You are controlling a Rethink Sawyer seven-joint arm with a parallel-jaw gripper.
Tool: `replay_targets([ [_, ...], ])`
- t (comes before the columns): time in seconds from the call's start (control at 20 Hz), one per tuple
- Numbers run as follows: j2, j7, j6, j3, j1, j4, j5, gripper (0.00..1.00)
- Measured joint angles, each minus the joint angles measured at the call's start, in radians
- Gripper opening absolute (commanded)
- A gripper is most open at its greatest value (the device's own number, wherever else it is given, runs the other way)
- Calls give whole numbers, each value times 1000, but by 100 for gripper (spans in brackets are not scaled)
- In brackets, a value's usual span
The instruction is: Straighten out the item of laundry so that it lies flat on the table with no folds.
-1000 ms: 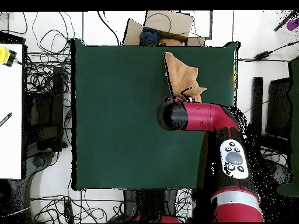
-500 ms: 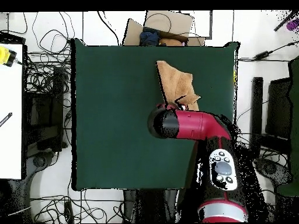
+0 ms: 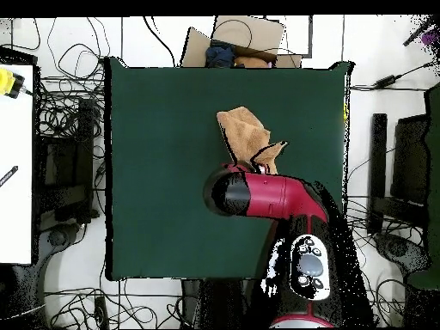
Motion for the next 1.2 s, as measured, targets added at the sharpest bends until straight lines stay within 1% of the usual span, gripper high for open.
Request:
replay_targets([
  [0.2, 23, 0, -27, -5, -7, 0, 3, 0],
  [0.25, 44, 0, -60, -5, -14, 0, 2, 0],
  [0.5, 88, 0, -149, -5, -33, 0, 3, 0],
  [0.55, 109, 0, -191, -5, -43, 0, 3, 0],
  [0.7, 130, 0, -228, -8, -48, 0, 3, 0],
  [1.2, 145, 0, -237, -25, -43, 0, 3, 0],
])
